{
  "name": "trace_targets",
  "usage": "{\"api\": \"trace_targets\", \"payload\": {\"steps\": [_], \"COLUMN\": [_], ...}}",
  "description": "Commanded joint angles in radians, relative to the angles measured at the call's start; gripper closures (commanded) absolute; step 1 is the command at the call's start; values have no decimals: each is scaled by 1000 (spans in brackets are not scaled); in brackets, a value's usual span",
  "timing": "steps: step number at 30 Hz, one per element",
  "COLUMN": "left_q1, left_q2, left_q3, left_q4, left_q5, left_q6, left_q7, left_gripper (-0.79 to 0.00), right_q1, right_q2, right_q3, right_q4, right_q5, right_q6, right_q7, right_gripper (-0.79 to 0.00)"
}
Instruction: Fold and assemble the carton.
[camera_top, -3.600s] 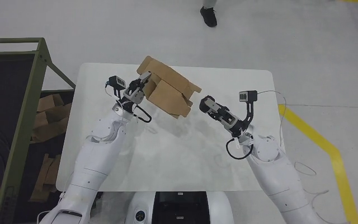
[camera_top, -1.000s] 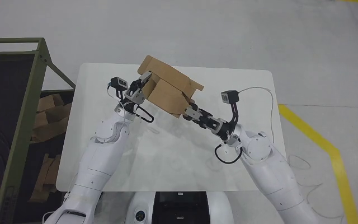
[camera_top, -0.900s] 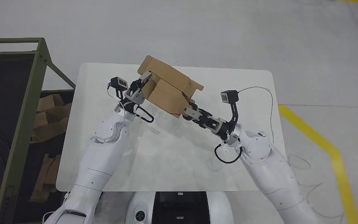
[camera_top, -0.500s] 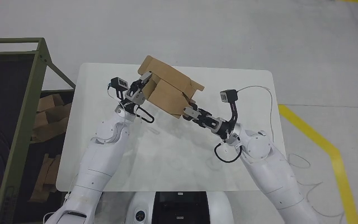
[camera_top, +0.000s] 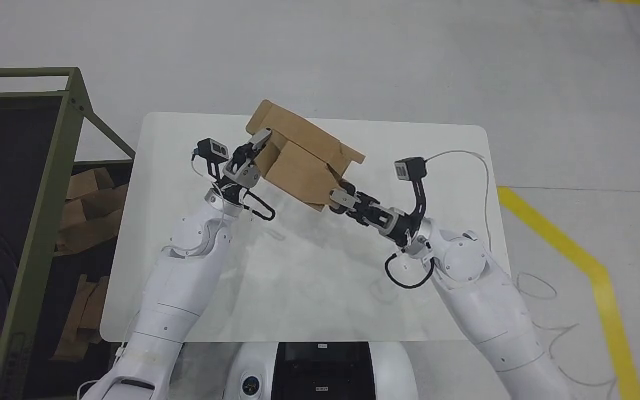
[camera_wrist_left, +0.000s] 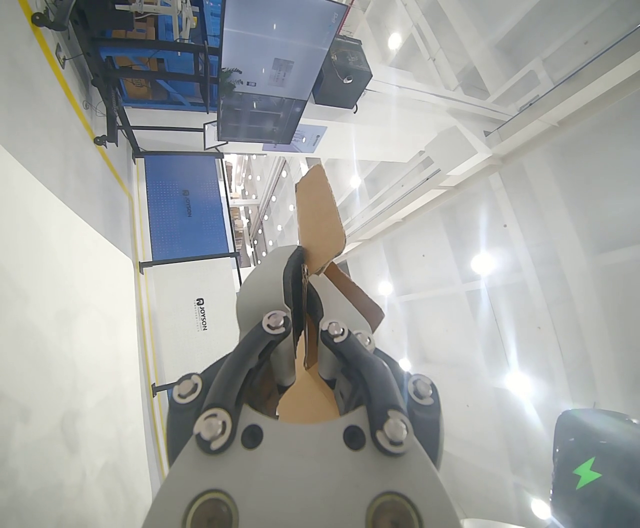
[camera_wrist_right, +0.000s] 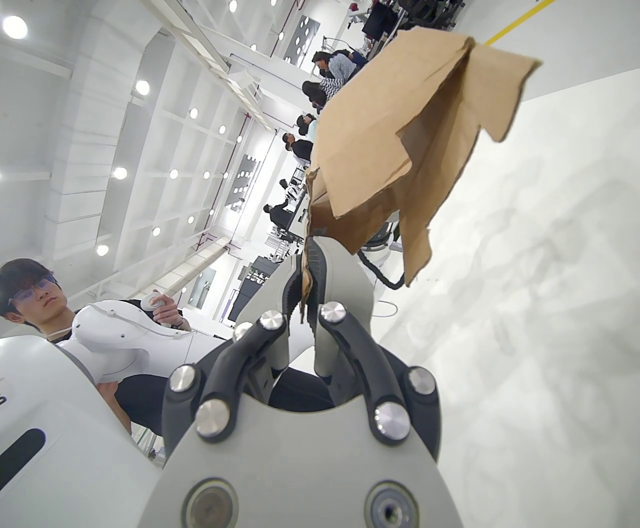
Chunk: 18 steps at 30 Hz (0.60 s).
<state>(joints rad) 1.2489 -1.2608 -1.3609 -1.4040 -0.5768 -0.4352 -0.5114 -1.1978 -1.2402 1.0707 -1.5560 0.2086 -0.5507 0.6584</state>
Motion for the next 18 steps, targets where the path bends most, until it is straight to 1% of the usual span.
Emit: {"api": "trace_targets", "payload": {"steps": [1,8,18], "left_q1": [1,10,36], "left_q2": [0,0,4], "left_q3": [-1,-9,-24], "left_q4": [0,-3,0], "left_q5": [1,1,-21], "left_q6": [-2,-2,16], "left_q7": [-3,-19,-84], "left_gripper": [0,0,0], "right_q1": [-1,-10,-31], "right_q2": [1,2,7], "right_q3": [4,16,42], "right_q4": [1,0,-9], "right_q5": [4,16,39], "right_q6": [-2,-9,-32], "right_q7": [-2,-11,-19], "right_gripper": [0,0,0]}}
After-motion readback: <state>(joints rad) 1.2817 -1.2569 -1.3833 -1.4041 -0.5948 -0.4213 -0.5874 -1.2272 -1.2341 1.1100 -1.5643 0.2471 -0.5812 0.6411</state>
